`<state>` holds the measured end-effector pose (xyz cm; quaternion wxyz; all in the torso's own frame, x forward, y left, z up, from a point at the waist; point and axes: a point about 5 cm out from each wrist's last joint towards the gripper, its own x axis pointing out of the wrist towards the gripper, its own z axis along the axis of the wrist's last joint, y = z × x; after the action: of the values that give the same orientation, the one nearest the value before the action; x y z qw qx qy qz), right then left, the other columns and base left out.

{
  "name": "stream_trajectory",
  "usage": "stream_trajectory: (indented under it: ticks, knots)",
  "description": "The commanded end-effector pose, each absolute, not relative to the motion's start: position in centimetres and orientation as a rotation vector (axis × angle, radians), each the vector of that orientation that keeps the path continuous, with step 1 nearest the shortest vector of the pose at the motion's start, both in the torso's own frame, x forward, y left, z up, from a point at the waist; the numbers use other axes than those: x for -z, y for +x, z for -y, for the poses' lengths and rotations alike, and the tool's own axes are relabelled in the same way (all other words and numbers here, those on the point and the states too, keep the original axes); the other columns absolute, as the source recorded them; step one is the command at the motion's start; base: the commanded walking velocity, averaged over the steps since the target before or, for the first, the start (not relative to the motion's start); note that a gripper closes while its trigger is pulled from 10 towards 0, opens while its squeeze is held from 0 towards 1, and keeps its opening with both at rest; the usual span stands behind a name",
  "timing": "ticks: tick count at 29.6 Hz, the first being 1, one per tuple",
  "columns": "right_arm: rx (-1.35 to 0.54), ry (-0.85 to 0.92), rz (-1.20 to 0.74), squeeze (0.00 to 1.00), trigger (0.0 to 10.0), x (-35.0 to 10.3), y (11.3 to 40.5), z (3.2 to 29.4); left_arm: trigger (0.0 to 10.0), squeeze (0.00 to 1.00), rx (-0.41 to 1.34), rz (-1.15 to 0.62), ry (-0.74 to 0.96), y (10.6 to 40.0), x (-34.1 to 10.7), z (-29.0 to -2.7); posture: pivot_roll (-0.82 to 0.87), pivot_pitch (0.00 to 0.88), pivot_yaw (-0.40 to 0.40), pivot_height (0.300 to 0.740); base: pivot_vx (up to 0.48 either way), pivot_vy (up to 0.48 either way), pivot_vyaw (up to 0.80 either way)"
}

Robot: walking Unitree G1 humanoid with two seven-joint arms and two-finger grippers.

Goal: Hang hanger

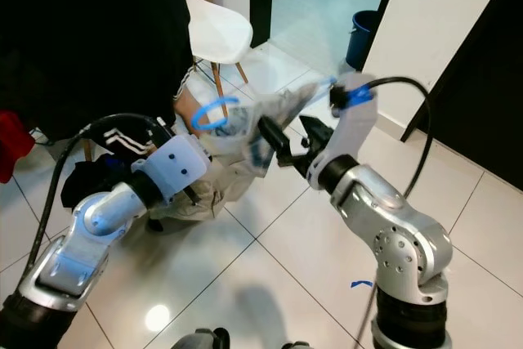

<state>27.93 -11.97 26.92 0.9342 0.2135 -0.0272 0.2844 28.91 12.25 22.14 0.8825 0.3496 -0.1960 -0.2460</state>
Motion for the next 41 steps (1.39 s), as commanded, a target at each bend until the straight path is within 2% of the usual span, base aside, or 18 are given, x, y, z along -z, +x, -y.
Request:
stream_trajectory:
  ticks: [1,3,7,12,18,19,20,21,22,23,41]
  knots:
    - [-0.598,0.475,0.063,0.0,10.0,-27.1,27.7,12.1,10.0,0.0,0.524,0.407,0.75,28.8,-21.6,-12.0,0.05,0.191,-0.046,0.74,0.0,0.0,0.0]
    - [-0.692,0.501,0.049,0.0,10.0,-27.4,27.1,11.8,10.0,0.0,0.502,0.418,0.765,28.9,-21.6,-12.2,0.06,0.188,-0.05,0.74,0.0,0.0,0.0]
    - [-0.735,0.482,0.032,0.0,10.0,-27.2,26.7,11.5,10.0,0.0,0.497,0.422,0.77,28.9,-21.6,-12.2,0.05,0.188,-0.05,0.74,0.0,0.0,0.0]
    - [-0.841,0.36,-0.077,0.0,10.0,-25.9,25.6,9.7,10.0,0.0,0.493,0.431,0.771,28.9,-21.6,-12.1,0.05,0.189,-0.052,0.74,0.0,0.0,0.0]
    - [-0.801,0.336,-0.15,0.0,10.0,-24.8,25.8,9.4,10.0,0.0,0.49,0.438,0.77,28.9,-21.6,-12.0,0.05,0.189,-0.054,0.74,0.0,0.0,0.0]
    - [-0.778,0.342,-0.159,0.0,9.1,-24.7,26.0,9.6,10.0,0.0,0.489,0.44,0.77,28.9,-21.6,-11.9,0.05,0.19,-0.054,0.74,0.0,0.0,0.0]
    - [-0.758,0.346,-0.161,0.0,5.1,-24.7,26.2,9.8,10.0,0.0,0.489,0.44,0.769,28.9,-21.6,-11.9,0.05,0.19,-0.054,0.74,0.0,0.0,0.0]
    - [-0.758,0.346,-0.161,0.0,5.1,-24.7,26.2,9.8,10.0,0.0,0.489,0.44,0.769,28.9,-21.6,-11.9,0.05,0.19,-0.054,0.74,0.0,0.0,0.0]
    - [-0.746,0.35,-0.162,0.0,3.9,-24.7,26.3,10.0,10.0,0.0,0.489,0.442,0.77,28.9,-21.6,-11.9,0.05,0.19,-0.054,0.74,0.0,0.0,0.0]
    - [-0.728,0.355,-0.157,0.0,0.0,-24.8,26.5,10.3,10.0,0.0,0.489,0.443,0.77,28.9,-21.5,-11.9,0.05,0.19,-0.054,0.74,0.0,0.0,0.0]
    - [-0.604,0.404,-0.061,0.0,0.0,-25.9,27.5,11.8,10.0,0.0,0.501,0.443,0.764,28.7,-21.3,-11.7,0.06,0.196,-0.053,0.74,0.0,0.0,0.0]
